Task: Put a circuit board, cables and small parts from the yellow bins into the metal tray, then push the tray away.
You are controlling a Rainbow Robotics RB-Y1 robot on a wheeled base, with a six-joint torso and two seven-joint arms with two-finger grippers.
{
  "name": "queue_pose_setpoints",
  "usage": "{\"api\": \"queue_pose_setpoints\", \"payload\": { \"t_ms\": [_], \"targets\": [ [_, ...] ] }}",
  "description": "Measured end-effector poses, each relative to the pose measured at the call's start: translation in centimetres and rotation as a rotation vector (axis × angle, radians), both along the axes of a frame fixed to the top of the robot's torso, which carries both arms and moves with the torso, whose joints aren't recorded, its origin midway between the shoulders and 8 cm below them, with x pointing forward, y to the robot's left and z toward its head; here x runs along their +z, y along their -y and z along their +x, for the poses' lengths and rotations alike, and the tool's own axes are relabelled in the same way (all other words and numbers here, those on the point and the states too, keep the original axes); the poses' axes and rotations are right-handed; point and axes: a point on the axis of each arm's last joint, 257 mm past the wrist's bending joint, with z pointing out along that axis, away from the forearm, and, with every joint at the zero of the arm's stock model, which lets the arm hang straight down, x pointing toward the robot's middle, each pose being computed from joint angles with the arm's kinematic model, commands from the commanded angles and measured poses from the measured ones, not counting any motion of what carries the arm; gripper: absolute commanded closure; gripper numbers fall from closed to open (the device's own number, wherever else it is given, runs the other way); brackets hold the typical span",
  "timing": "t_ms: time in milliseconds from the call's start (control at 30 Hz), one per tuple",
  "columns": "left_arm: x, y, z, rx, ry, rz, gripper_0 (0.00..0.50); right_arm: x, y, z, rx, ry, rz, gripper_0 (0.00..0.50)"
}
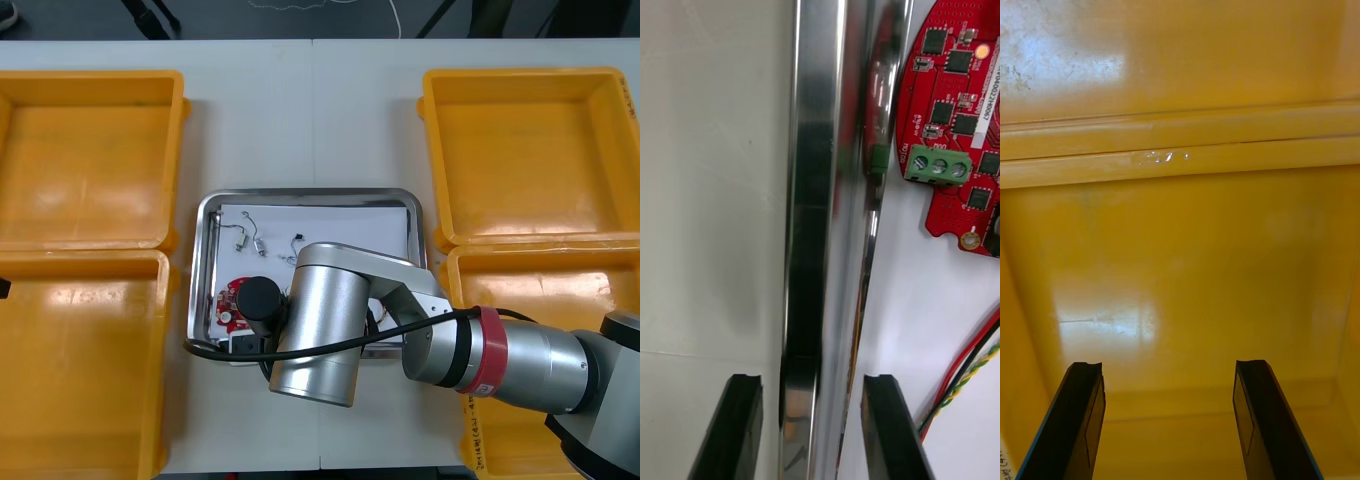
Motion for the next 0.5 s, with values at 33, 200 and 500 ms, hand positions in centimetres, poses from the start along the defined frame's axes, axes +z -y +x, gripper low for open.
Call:
{"api": "queue_pose_setpoints", "payload": {
  "t_ms": [33,200,500],
  "targets": [
    [0.0,0.0,0.0,0.0,0.0,0.0,0.0,-0.03,0.04,0.05,-0.001,0.0,-0.001,0.264],
    [0.0,0.0,0.0,0.0,0.0,0.0,0.0,-0.08,0.15,0.2,-0.005,0.003,-0.005,0.415],
    [0.0,0.0,0.0,0.0,0.0,0.0,0.0,0.01,0.15,0.34,-0.005,0.008,-0.005,0.5]
  ]
}}
